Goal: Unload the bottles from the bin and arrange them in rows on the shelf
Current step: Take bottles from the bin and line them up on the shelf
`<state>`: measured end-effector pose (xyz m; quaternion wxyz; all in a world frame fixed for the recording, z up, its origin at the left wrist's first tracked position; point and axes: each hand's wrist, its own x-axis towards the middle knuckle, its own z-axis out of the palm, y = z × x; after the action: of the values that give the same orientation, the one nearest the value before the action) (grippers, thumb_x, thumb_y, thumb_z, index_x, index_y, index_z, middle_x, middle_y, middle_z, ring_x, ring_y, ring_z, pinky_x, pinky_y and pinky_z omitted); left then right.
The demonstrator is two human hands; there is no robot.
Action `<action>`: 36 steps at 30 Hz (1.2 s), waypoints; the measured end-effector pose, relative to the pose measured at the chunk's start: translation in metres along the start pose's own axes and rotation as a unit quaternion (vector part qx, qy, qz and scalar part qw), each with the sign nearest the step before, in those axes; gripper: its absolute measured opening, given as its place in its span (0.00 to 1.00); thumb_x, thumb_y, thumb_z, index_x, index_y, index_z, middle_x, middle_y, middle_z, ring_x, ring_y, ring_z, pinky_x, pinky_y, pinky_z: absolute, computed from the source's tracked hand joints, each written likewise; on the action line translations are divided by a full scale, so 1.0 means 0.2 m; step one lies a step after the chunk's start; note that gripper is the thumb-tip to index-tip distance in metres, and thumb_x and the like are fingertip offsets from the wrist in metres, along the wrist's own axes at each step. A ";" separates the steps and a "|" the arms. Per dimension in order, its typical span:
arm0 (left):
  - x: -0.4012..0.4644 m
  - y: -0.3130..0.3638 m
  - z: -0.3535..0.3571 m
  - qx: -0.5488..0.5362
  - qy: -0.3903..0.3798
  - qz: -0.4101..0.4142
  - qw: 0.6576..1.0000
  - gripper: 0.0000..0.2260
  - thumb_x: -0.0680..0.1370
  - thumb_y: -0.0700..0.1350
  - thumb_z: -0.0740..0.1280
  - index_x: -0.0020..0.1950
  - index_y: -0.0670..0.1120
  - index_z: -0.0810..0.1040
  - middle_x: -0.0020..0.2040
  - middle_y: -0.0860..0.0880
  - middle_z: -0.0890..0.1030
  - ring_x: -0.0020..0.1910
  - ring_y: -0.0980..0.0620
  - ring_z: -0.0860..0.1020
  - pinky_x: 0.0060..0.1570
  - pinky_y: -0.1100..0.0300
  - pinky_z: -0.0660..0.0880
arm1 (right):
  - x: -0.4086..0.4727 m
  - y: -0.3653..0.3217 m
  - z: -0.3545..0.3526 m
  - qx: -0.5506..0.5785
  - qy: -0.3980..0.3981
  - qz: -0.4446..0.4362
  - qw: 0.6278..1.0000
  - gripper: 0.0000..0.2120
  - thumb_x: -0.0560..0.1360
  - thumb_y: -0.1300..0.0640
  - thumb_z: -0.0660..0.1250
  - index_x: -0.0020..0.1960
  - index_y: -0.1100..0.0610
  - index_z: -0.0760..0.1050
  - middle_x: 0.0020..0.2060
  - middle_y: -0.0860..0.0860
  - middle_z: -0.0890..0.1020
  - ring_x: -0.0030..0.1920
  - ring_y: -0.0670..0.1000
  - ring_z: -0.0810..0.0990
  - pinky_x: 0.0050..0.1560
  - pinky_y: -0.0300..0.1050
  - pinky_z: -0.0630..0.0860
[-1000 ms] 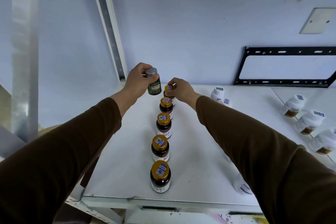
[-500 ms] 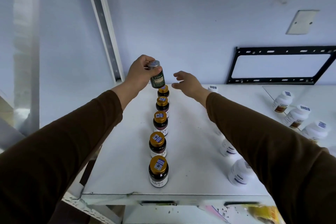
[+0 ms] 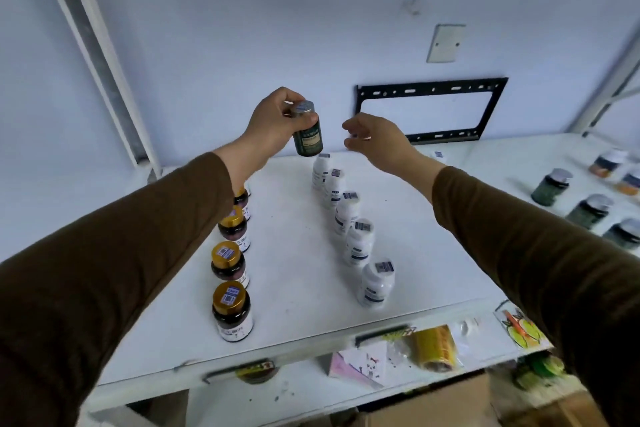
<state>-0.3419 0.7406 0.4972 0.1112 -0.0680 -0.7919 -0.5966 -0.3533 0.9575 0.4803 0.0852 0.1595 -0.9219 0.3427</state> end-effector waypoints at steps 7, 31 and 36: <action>0.00 0.12 0.45 -0.018 -0.070 0.012 0.997 0.16 0.74 0.43 0.75 0.58 0.43 0.76 0.57 0.44 0.80 0.58 0.45 0.80 0.60 0.48 0.77 | -0.26 0.25 -0.32 -0.045 0.032 0.037 0.998 0.17 0.77 0.55 0.69 0.65 0.55 0.75 0.60 0.50 0.81 0.59 0.50 0.79 0.60 0.44 0.74; 0.03 0.48 2.26 0.007 -0.120 0.011 0.993 0.16 0.73 0.46 0.76 0.56 0.45 0.75 0.55 0.45 0.82 0.52 0.49 0.79 0.52 0.53 0.78 | -0.97 1.54 -1.53 -0.089 0.064 0.111 0.988 0.16 0.78 0.55 0.66 0.65 0.54 0.75 0.59 0.50 0.80 0.59 0.51 0.77 0.58 0.46 0.74; 0.16 0.41 2.40 0.019 -0.108 -0.006 0.994 0.15 0.73 0.46 0.76 0.55 0.46 0.75 0.55 0.46 0.81 0.51 0.50 0.78 0.48 0.57 0.76 | -0.93 1.70 -1.60 -0.073 0.064 0.113 0.989 0.16 0.79 0.55 0.66 0.66 0.55 0.74 0.60 0.50 0.80 0.59 0.51 0.77 0.59 0.48 0.74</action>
<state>-0.3994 1.2227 0.4556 0.0225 -0.1253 -0.8108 -0.5713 -0.2842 1.4536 0.4653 0.1164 0.0253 -0.9491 0.2915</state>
